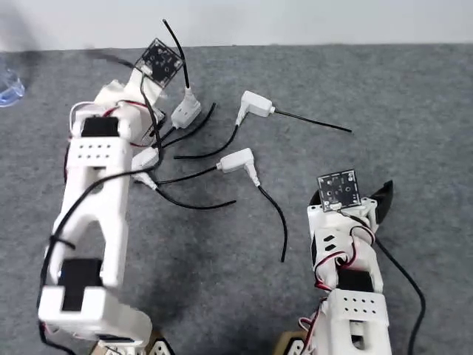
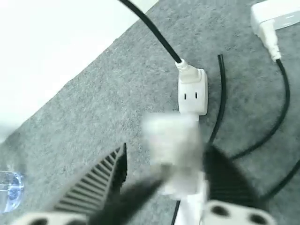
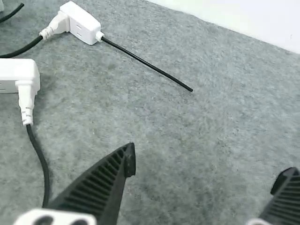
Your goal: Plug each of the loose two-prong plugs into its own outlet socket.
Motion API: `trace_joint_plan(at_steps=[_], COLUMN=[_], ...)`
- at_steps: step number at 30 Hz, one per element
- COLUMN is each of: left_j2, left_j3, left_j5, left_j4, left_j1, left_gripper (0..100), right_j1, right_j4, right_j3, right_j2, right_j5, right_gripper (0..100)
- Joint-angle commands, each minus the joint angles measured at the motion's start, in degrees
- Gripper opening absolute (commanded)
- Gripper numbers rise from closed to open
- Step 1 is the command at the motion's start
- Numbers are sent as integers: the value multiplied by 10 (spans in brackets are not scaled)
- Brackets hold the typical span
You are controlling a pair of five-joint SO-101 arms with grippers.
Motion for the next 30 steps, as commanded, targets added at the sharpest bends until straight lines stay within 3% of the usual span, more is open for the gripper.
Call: trace_joint_plan(at_steps=[1, 9, 12, 15, 18, 21, 24, 30], left_j2=[15, -33, -74, -89, -87, -85, -87, -84], left_j3=[-60, -65, -61, -49, 10, 101, 195, 297], left_j5=[11, 10, 10, 10, -35, -117, -126, -124], left_j4=[31, 74, 121, 137, 101, 45, -27, -164], left_j1=[-1, -21, -113, -275, -421, -508, -540, -515], left_gripper=[355, 356, 356, 356, 356, 356, 356, 356], right_j1=[-15, -16, -16, -16, -17, -34, -44, -44], right_j4=[-14, -15, -15, -15, -15, -12, -10, -10], right_j3=[-1, 2, 2, 2, 2, 2, 2, 12], right_j2=[-9, -9, -9, -9, -9, -9, -9, -9], right_j5=[18, 18, 18, 18, 18, 18, 18, 18], right_gripper=[434, 434, 434, 434, 434, 434, 434, 434])
